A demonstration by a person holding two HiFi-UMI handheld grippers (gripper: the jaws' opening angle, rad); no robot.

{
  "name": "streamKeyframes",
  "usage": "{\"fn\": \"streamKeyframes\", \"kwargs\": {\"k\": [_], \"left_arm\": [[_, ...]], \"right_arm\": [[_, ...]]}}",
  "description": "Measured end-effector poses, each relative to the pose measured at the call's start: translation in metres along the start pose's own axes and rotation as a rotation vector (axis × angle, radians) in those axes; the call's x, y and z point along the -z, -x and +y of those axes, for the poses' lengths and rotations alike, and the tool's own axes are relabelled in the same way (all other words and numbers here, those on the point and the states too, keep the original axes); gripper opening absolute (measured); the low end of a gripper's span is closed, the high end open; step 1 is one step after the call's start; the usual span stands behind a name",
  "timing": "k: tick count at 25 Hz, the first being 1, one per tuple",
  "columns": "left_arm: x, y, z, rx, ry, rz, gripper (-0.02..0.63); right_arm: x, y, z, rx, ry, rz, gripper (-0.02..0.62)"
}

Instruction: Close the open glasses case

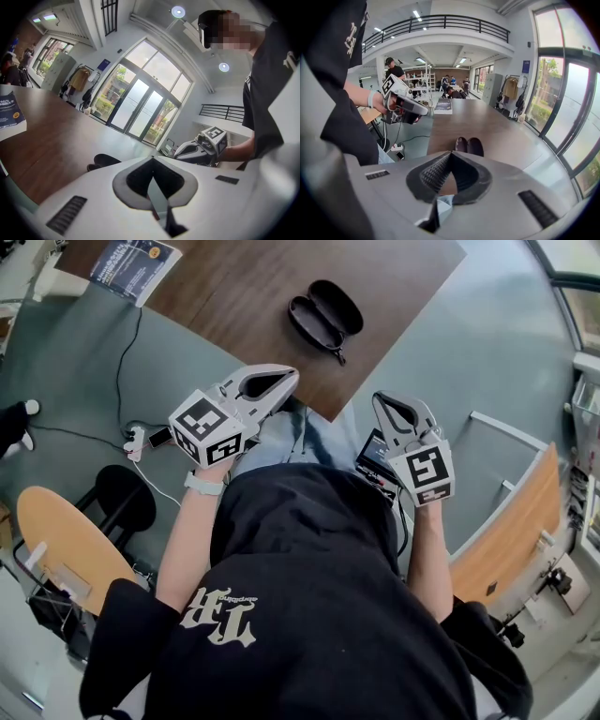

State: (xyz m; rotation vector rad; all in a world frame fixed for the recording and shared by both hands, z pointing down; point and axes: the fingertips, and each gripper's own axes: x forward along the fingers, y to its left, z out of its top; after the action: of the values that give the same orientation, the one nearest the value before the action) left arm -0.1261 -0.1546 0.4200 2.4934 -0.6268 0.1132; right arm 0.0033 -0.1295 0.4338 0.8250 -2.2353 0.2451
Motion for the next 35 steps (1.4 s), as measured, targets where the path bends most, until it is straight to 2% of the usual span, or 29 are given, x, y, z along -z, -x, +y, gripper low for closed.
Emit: {"fn": "streamKeyframes", "kwargs": {"k": [6,11,21,35], "left_arm": [[0.003,-0.024,0.011,0.028,-0.002,0.038,0.006],[0.019,-0.045,0.030,-0.030,0.020,0.087,0.006],[0.041,-0.069,0.056,-0.070,0.043,0.163,0.006],[0.050,-0.109,0.080,-0.109,0.051,0.218,0.006]], "right_arm": [[0.001,-0.016,-0.013,-0.019,-0.014,-0.047,-0.012],[0.015,-0.028,-0.034,-0.022,-0.024,-0.038,-0.012],[0.024,-0.052,-0.072,-0.003,-0.085,-0.050,-0.012],[0.023,-0.111,-0.113,-0.060,-0.123,-0.039,0.031]]}}
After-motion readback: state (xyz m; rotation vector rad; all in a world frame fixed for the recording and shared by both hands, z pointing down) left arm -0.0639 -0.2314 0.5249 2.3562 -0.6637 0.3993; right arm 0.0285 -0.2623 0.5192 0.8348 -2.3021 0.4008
